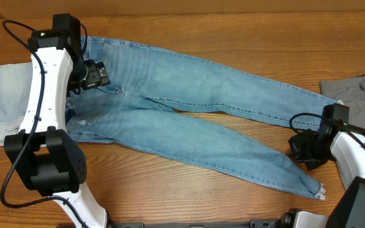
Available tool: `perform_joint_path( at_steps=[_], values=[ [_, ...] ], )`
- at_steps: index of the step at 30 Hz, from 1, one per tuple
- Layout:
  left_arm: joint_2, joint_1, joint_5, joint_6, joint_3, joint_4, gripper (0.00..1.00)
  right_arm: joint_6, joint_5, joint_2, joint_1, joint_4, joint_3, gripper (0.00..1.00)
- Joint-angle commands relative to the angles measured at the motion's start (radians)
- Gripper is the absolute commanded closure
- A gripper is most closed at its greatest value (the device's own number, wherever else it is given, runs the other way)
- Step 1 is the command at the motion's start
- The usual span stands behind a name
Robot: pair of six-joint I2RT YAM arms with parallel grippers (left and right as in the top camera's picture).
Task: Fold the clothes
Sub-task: 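Grasp the frayed leg hems with the right gripper at the right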
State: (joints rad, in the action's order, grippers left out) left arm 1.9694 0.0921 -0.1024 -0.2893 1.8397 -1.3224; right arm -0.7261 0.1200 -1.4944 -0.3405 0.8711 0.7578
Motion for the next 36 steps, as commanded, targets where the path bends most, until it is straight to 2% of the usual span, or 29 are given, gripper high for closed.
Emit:
perform_joint_path(
  at_steps=[1,3,6,7,11,12,14,21,25,31,36],
  values=[
    [-0.019,0.003,-0.009,-0.003,-0.005,0.0,0.0,-0.003,-0.077,-0.06,-0.004,-0.019,-0.012,0.96],
    [-0.019,0.003,-0.009,-0.003,-0.005,0.0,0.0,0.027,-0.077,-0.059,-0.004,0.019,0.053,0.96],
    [-0.019,0.003,-0.005,-0.007,-0.005,-0.001,0.0,0.106,-0.074,-0.059,-0.004,0.206,0.243,0.96],
    [-0.019,0.003,0.041,-0.05,-0.005,0.002,0.0,0.101,-0.061,-0.059,-0.004,0.282,0.314,0.96],
    [-0.019,0.0,0.077,-0.063,-0.005,0.005,0.0,0.175,0.167,-0.059,-0.004,0.404,0.381,0.96],
    [-0.019,0.0,0.077,-0.063,-0.005,0.004,0.0,0.133,0.159,-0.059,-0.004,0.439,0.378,0.96],
    [-0.019,0.0,0.077,-0.063,-0.005,0.004,0.0,-0.047,0.115,-0.056,-0.004,0.484,0.352,0.96],
    [-0.019,0.0,0.077,-0.063,-0.005,0.004,0.0,-0.299,0.016,-0.055,0.001,0.306,0.097,0.96],
    [-0.019,0.0,0.077,-0.063,-0.005,0.004,0.0,-0.3,-0.203,-0.055,0.001,0.243,0.06,0.96],
    [-0.019,-0.001,0.077,-0.063,-0.005,0.004,0.0,-0.295,-0.259,-0.055,0.001,0.113,0.06,0.96],
    [-0.019,-0.001,0.077,-0.063,-0.005,0.004,0.0,-0.194,-0.282,-0.055,0.001,0.047,0.072,0.96]
  ],
)
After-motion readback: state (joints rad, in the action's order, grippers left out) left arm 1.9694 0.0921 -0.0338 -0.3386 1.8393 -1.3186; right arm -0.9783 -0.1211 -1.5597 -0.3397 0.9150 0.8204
